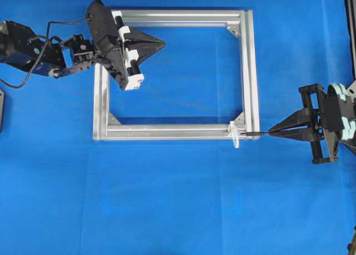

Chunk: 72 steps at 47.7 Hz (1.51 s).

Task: Insert the wire through the string loop located on the right side.
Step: 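Move the right gripper with the cable plug toward the white zip-tie loop, then push the cable plug leftward through the white zip-tie loop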

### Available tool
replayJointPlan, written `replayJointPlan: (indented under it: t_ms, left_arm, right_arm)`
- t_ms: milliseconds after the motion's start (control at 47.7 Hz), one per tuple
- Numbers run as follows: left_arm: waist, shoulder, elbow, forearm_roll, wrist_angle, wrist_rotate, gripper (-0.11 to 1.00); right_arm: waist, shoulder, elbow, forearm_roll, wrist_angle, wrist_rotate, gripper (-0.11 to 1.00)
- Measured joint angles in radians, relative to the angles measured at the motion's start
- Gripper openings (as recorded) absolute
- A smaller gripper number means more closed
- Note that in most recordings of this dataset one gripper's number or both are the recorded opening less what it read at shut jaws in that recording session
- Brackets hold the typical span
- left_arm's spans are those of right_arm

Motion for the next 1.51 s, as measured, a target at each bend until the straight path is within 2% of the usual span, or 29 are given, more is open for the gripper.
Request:
replayJointPlan:
  t_ms: [461,692,1069,1342,1509]
  left_arm:
    - [0.000,0.000,0.002,0.000,0.002,0.000,0.00]
    - [0.000,0.000,0.002,0.000,0.002,0.000,0.00]
    - [0.000,0.000,0.002,0.000,0.000,0.000,0.00]
    - [0.000,-0.006,0.011,0.000,0.002,0.000,0.00]
    - [-0.032,-0.005,0.017,0.000,0.002,-0.012,0.00]
  right_arm:
    - [0.000,0.057,-0.026,0.000,-0.028,0.000,-0.04]
    - [0.000,0.156,-0.071,-0.002,-0.103,0.002,-0.04]
    - [-0.006,0.333,-0.193,0.002,-0.127,0.000,-0.04]
    - [-0.017,0.348,-0.207,0.014,-0.129,0.002,-0.04]
    - [-0.018,0.350,-0.207,0.014,-0.129,0.000,-0.04]
